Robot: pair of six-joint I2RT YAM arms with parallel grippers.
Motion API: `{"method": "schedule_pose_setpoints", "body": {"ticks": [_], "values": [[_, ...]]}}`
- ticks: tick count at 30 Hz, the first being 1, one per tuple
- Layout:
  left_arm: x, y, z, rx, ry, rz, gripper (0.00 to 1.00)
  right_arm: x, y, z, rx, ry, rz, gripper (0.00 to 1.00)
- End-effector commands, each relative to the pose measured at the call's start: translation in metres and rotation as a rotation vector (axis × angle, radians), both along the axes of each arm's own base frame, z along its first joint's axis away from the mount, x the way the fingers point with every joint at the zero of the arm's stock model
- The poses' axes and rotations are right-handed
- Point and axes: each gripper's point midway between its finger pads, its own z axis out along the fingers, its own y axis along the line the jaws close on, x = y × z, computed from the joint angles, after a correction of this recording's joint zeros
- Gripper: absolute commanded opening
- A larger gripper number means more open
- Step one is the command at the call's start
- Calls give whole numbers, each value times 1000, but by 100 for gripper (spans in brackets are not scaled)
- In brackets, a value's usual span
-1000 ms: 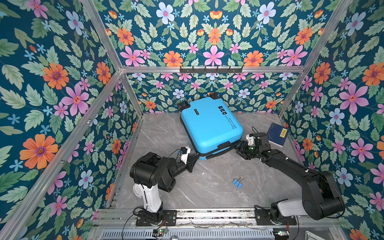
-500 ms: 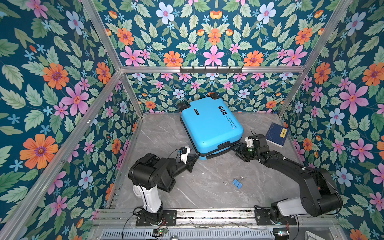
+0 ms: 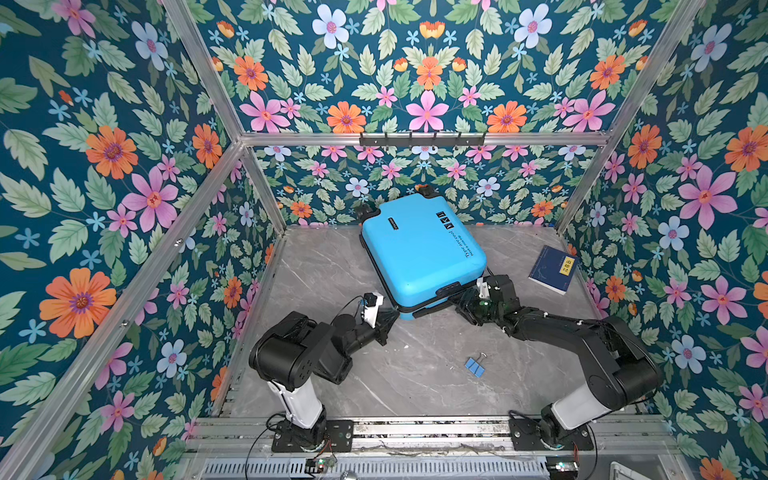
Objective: Pack the luggage
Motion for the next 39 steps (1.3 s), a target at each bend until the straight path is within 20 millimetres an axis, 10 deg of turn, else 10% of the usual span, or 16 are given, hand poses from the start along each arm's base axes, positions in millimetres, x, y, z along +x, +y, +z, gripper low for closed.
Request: {"method": "schedule_pose_setpoints", "body": {"ticks": [1,8,15,39], "values": [[-2,-6,0,41,-25,-24,0,7,3,1,50,-7,-49,50],[-1,-11,-3,88,-18,-23,0,13,3,-1,94,-42,-106,35],[-6,-21,-6,165,-27,-45,0,14,2,-9,86,-30,-140,0],[-39,-65,16,243,-95,-122,0,9,60,6,109,-43,-69,0]]}}
